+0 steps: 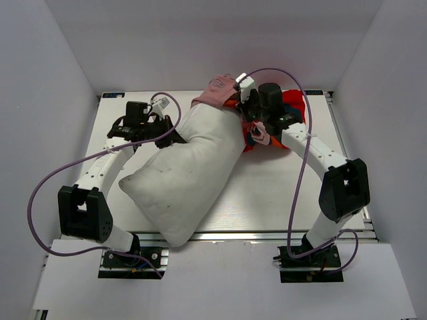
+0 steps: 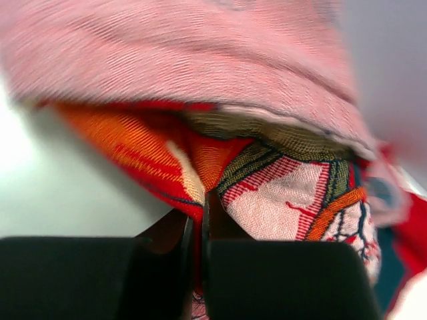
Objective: Put the pillow into the pillowcase
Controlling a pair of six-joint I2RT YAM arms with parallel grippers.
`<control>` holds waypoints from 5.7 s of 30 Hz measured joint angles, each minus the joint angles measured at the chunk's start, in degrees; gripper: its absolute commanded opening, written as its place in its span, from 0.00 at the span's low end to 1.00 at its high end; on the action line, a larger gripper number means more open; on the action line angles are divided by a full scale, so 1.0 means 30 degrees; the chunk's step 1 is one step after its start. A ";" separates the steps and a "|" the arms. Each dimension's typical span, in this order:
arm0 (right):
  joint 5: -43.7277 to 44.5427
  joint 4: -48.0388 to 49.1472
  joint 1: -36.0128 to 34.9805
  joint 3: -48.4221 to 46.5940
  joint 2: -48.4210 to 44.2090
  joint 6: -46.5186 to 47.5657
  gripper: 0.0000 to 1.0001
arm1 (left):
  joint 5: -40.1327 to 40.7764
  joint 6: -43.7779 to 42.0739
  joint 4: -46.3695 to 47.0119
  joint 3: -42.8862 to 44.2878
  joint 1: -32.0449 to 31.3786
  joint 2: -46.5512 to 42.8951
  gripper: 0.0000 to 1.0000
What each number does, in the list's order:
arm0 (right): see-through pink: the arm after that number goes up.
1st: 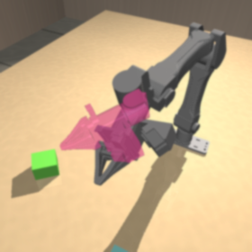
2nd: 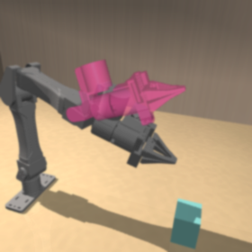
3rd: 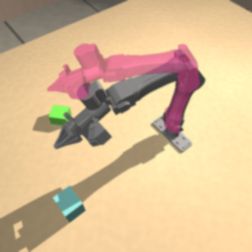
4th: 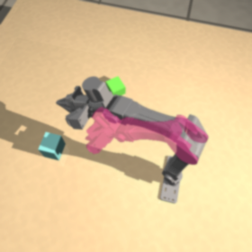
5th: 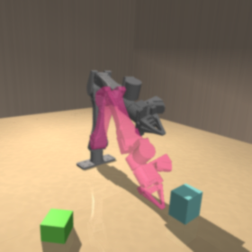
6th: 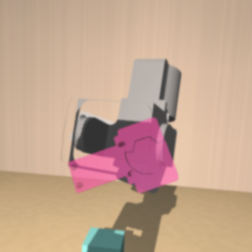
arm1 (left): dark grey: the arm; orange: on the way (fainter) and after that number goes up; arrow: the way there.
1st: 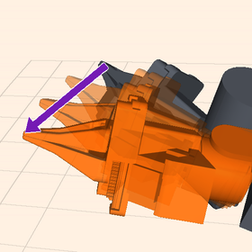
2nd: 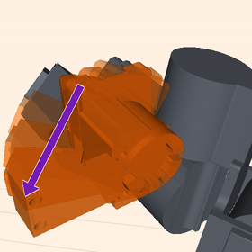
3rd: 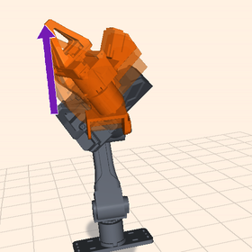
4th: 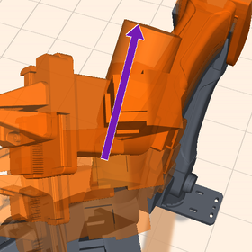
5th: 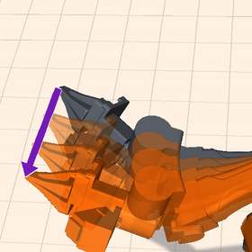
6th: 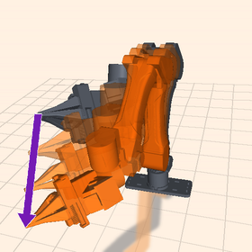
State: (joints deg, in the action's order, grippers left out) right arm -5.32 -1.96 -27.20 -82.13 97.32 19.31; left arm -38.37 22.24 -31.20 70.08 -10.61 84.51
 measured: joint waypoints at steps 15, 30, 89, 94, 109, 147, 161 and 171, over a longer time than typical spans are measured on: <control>-0.7650 -0.5617 -0.5617 -0.4175 -0.1537 -0.4845 0.00 | -0.0648 0.0328 -0.0532 0.0444 0.0000 0.0313 0.00; -0.7446 -0.4947 -0.0962 -0.3643 -0.0845 -0.9661 0.12 | -0.2943 0.0590 0.1792 -0.0794 -0.0386 -0.1341 0.00; 0.0262 -0.3752 -0.2601 0.0918 0.0313 0.1260 0.61 | 1.8549 -0.2637 0.1851 -0.5093 -1.0061 -0.4036 0.00; 0.1217 -0.3548 -0.2608 0.0495 0.0940 0.1661 0.02 | 1.8302 -0.2098 0.1341 -0.4903 -1.0054 -0.5603 0.00; -1.0914 -0.7366 -0.3096 -0.9005 0.0670 -0.6907 0.00 | 1.7711 -0.1938 0.0532 -0.0918 -0.9901 -0.4940 0.00; -0.3075 -0.7577 0.4765 0.3410 -0.3563 0.3446 0.78 | 1.7646 0.0379 0.2849 -0.8495 -0.9952 -1.2174 0.00; -0.2076 -0.5224 0.5202 0.3759 -0.0248 0.4998 0.07 | 1.7274 0.0379 0.2951 -0.8378 -0.9952 -1.1970 0.00; -0.5173 -0.5894 0.6317 0.1661 -0.1829 0.4466 0.13 | 1.7289 0.0284 0.2907 -0.8269 -0.9952 -1.1956 0.00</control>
State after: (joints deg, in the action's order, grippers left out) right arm -20.84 -19.64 -8.25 -77.14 91.83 32.71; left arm 13.50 23.09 -22.48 45.28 -40.47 48.64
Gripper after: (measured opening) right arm 0.023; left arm 0.021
